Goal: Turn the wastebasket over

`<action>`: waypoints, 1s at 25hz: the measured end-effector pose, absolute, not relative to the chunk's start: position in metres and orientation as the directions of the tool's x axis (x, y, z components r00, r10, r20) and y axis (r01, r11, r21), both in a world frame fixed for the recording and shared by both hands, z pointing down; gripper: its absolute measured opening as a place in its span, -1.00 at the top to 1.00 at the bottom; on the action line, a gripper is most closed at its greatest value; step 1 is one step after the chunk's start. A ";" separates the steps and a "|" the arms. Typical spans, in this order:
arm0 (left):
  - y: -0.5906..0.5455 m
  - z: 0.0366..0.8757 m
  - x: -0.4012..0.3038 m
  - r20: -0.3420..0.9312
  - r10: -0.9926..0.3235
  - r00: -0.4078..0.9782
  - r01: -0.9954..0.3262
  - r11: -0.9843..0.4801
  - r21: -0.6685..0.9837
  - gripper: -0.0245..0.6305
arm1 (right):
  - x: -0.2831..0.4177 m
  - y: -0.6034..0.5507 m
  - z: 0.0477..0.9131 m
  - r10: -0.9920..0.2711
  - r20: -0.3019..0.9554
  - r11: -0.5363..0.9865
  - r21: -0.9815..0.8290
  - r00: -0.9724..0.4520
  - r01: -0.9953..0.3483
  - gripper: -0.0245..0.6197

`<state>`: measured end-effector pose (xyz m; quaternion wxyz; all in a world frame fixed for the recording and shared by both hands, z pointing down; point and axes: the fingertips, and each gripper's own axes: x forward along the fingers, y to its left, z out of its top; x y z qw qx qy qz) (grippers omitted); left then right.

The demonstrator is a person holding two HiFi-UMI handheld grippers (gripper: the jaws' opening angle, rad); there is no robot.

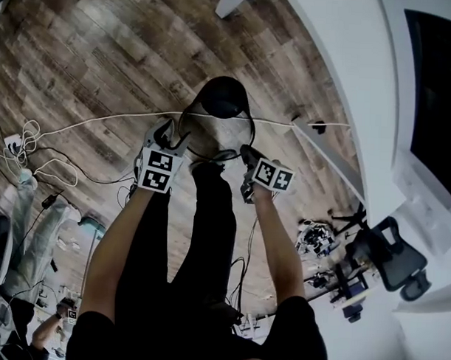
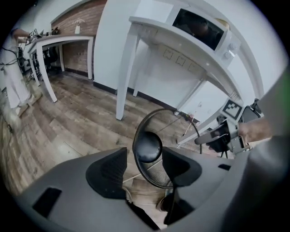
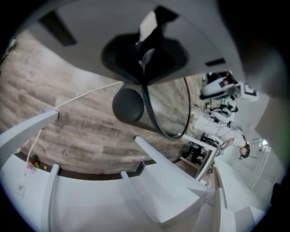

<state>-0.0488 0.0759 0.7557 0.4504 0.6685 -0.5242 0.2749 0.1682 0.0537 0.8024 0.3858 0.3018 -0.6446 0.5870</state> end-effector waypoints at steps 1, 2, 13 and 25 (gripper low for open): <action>0.079 0.764 -0.050 0.850 -0.431 0.304 -0.946 -0.034 0.322 0.09 | 0.163 0.054 0.793 0.067 0.838 0.122 -0.545 -0.541 -0.830 0.74; 0.081 0.770 -0.051 0.855 -0.412 0.315 -0.942 -0.028 0.333 0.09 | 0.159 0.053 0.784 0.069 0.825 0.114 -0.565 -0.561 -0.817 0.74; 0.077 0.796 -0.056 0.854 -0.377 0.359 -0.915 0.040 0.402 0.63 | 0.144 0.038 0.790 0.059 0.816 0.065 -0.577 -0.575 -0.814 0.74; 0.072 0.846 -0.074 0.872 -0.267 0.410 -0.847 0.243 0.473 0.66 | 0.125 0.004 0.827 -0.075 0.865 0.080 -0.491 -0.497 -0.867 0.75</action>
